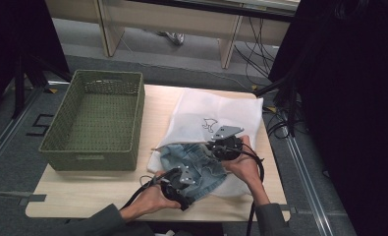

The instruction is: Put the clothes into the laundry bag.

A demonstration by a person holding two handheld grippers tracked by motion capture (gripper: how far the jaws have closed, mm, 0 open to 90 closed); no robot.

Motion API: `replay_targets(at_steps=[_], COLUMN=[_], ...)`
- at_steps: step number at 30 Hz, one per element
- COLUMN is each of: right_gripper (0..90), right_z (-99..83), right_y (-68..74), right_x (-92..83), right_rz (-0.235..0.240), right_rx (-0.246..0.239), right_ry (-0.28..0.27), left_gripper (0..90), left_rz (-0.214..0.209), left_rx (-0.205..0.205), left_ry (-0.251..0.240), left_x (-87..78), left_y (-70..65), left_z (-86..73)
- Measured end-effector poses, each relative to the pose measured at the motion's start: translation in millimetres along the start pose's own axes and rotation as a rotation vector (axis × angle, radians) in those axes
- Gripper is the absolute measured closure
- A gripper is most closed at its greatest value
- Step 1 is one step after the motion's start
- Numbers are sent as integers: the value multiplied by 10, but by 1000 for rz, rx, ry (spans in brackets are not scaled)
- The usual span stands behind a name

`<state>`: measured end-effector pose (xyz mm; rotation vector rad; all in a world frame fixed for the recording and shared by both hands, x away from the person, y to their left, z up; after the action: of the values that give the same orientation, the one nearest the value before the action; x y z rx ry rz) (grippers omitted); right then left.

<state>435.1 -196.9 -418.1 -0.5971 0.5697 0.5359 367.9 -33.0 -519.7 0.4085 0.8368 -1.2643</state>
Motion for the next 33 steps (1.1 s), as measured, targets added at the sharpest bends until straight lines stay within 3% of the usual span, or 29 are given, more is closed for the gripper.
replay_targets(at_steps=[1, 2, 4, 8, 10, 11, 13, 15, 16, 17, 19, 21, 23, 25, 28, 30, 33], right_gripper=[873, 873, 873, 873, 874, 874, 875, 875, 874, 874, 874, 874, 874, 874, 874, 874, 874], right_z=[-2, -5, -10, 1, 11, 14, 14, 5, -4, -15, -39, -48, -45, -41, -39, -39, -33], right_y=[-5, -7, -11, -12, -18, -27, -46, -49, -57, -59, -60, -59, -50, -54, -59, -58, -58], right_x=[1, -3, 1, -4, -15, -19, -29, -26, -20, -11, -2, -6, -4, 1, 4, 3, 0], right_rz=[1, 2, 6, 1, -6, -8, -14, -8, -11, -3, -12, -12, -9, -9, -10, -11, -7], right_rx=[-4, -5, -5, -4, 0, 0, 4, 15, 3, -5, 6, 8, 10, -6, -5, -9, -9], right_ry=[-1, 2, -1, 1, -5, -7, -9, 0, -3, -3, 5, 13, 16, 4, 3, 2, -1], left_gripper=[370, 594, 774, 821, 822, 822, 819, 803, 788, 769, 667, 537, 425, 315, 205, 186, 158], left_rz=[26, 50, 61, 161, 239, 255, 275, 220, 201, 188, 144, 73, 85, 66, 74, 39, 27], left_rx=[0, 49, 35, 57, 19, 18, -36, -76, -101, -100, -127, -151, -130, -117, -89, -67, -32], left_ry=[-8, 10, -24, -106, -216, -194, -247, -211, -225, -222, -260, -239, -244, -244, -243, -230, -203], left_x=[1, -10, -27, -156, -207, -263, -213, -96, -36, -10, -17, -111, -203, -316, -519, -628, -677], left_y=[26, 62, 133, 326, 460, 549, 665, 694, 670, 642, 595, 545, 478, 409, 299, 205, 102], left_z=[53, 102, 174, 405, 544, 578, 604, 558, 532, 509, 498, 480, 459, 426, 329, 221, 54])
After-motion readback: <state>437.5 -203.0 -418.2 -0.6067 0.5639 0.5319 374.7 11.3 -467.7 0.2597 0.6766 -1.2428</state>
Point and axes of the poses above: each handheld gripper's, and its own axes: x roughly forward along the jaws, z roughly out of its top, y roughly to its left, the point moved 2 cm from there along x, roughly forward along the jaws, and after that the axes turned 14 degrees about -z, right-handed, at the moved point
